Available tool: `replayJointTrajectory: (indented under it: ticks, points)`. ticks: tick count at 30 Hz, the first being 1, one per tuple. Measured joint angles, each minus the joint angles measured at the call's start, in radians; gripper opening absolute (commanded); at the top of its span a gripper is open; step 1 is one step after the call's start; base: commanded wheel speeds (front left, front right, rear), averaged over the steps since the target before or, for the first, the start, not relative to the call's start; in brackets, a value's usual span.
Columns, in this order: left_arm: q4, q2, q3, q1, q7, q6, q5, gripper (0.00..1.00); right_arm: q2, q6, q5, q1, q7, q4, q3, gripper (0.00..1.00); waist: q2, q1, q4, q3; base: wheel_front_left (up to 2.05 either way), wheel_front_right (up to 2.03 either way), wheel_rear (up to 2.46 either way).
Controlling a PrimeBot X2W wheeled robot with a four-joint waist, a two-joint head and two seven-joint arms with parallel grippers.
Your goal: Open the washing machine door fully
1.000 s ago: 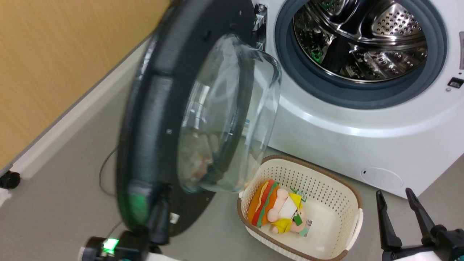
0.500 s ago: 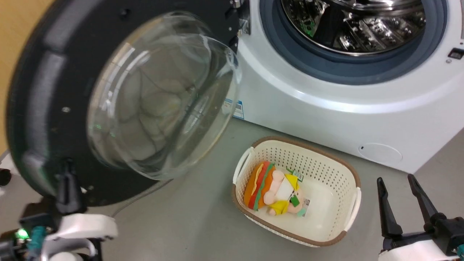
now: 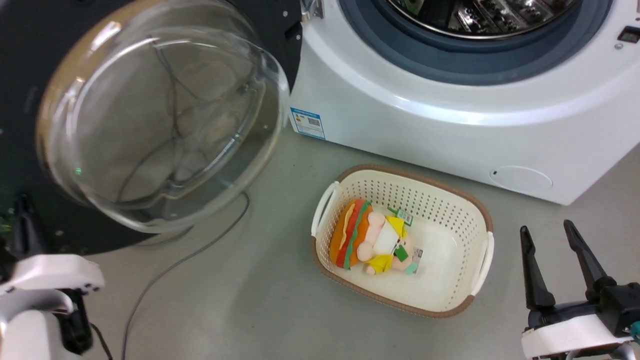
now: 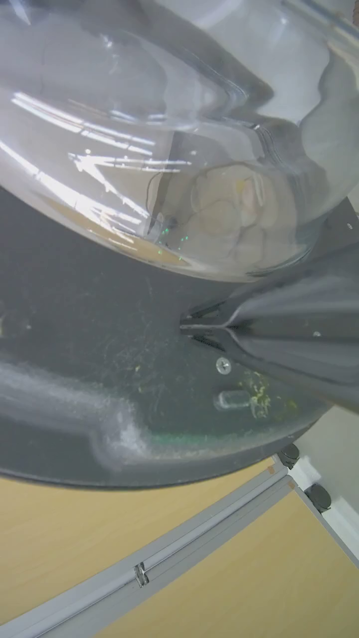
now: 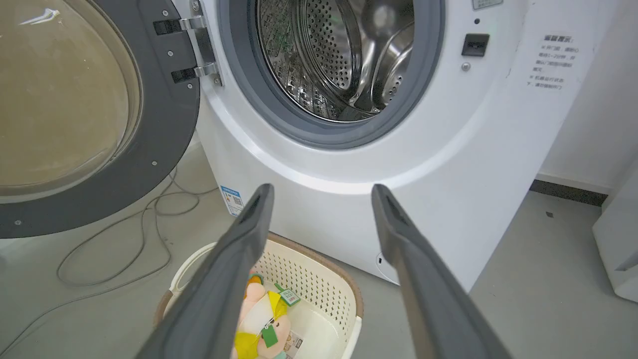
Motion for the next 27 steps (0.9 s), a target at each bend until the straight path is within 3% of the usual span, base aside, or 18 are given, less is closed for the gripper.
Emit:
replayJointTrajectory:
  ticks: [15,27]
  points:
    - [0.235,0.136,0.129,-0.218,0.000,0.012,-0.021,0.00,-0.007,0.000,-0.017,-0.061,0.000,-0.006,-0.001,1.00,0.0000,0.0000,-0.065,0.085,0.00,0.00,0.00]
    - [0.337,0.185,0.180,-0.279,0.000,0.008,-0.027,0.00,-0.011,0.000,-0.017,-0.062,0.000,-0.008,-0.014,1.00,0.0000,0.0000,-0.087,0.093,0.00,0.00,0.00]
